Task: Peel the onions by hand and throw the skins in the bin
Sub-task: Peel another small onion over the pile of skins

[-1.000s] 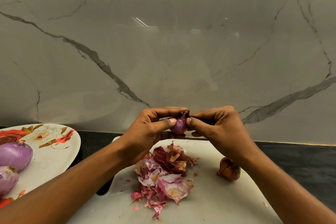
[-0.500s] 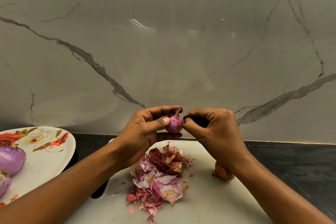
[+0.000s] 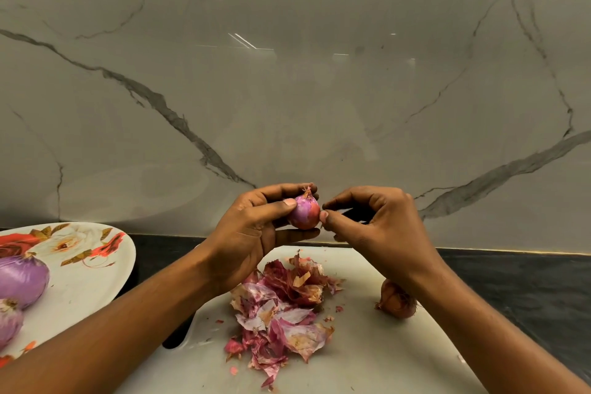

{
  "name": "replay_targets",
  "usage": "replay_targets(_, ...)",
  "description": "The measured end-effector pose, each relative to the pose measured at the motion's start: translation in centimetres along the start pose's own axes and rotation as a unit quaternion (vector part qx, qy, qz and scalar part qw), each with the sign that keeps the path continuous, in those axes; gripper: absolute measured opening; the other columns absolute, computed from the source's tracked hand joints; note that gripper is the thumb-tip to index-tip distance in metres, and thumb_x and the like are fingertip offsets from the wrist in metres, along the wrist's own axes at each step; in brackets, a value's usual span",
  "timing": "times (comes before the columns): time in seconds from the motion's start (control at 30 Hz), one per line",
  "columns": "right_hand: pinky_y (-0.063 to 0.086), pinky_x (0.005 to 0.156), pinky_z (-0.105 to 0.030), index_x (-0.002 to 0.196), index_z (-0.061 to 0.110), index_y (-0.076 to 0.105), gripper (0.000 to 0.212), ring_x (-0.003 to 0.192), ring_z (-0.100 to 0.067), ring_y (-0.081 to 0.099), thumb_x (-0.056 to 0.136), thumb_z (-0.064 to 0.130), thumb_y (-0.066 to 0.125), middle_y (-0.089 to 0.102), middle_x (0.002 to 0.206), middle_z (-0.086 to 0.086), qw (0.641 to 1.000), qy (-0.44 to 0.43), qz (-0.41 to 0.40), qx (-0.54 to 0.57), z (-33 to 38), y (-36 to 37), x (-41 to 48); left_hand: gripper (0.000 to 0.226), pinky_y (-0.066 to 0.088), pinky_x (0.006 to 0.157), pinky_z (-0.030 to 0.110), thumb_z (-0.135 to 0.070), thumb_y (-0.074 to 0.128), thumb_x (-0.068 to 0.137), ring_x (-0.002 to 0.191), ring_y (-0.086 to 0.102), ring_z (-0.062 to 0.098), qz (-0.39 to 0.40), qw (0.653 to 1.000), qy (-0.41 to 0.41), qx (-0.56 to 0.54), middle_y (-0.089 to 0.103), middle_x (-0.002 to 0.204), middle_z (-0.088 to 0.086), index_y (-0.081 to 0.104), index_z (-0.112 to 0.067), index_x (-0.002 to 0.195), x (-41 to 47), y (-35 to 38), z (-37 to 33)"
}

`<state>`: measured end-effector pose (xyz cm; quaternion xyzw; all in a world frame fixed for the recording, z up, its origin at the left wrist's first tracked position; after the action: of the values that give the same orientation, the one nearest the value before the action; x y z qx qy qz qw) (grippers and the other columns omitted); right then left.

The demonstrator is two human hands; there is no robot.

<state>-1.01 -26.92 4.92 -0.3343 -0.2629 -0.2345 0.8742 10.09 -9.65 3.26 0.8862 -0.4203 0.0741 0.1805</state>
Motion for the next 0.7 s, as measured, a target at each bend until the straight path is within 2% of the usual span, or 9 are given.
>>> replay_targets(0.1,0.066,0.076,-0.033,0.11,0.026,0.081,0.025,0.092,-0.004,0.076,0.086,0.03,0.084,0.079,0.101,0.012,0.999,0.003,0.016,0.036,0.18,-0.28,0.0,0.041,0.062,0.094,0.046,-0.012,0.06,0.092,0.118,0.07,0.038,-0.001,1.0,-0.002,-0.003,0.071,0.13,0.019,0.067,-0.002,0.131,-0.03,0.09,-0.06)
replay_targets(0.23,0.064,0.08,-0.027,0.11,0.026,0.08,0.025,0.103,-0.005,0.07,0.086,0.021,0.085,0.074,0.107,0.015,0.999,-0.023,0.038,0.017,0.22,-0.01,0.08,0.038,0.063,0.094,0.046,-0.012,0.059,0.095,0.118,0.07,0.039,0.0,1.0,0.003,0.006,0.072,0.129,0.019,0.068,-0.004,0.131,-0.14,0.09,-0.18)
replay_targets(0.4,0.059,0.076,-0.019,0.102,0.029,0.08,0.022,0.101,-0.007,0.069,0.085,0.017,0.086,0.07,0.103,0.018,0.998,-0.03,0.047,0.032,0.21,-0.04,0.22,0.034,0.062,0.096,0.049,-0.008,0.056,0.1,0.119,0.07,0.04,0.0,1.0,0.004,0.025,0.071,0.131,0.017,0.068,-0.003,0.132,-0.19,0.0,-0.23)
replay_targets(0.7,0.063,0.08,-0.026,0.094,0.02,0.082,0.013,0.096,-0.01,0.073,0.084,0.012,0.086,0.072,0.096,0.011,0.998,-0.046,0.033,0.031,-0.05,0.09,0.17,0.034,0.061,0.097,0.052,-0.008,0.055,0.101,0.118,0.07,0.04,0.0,1.0,-0.005,0.024,0.07,0.132,0.019,0.068,-0.003,0.133,-0.08,-0.04,0.0)
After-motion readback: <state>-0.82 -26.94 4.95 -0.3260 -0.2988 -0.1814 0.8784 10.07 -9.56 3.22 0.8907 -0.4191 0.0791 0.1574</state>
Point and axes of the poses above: each hand's wrist, its own x-axis towards the middle knuckle, its own y-axis out of the palm, z = x × y, the point moved 2 cm from there along x, towards the middle knuckle
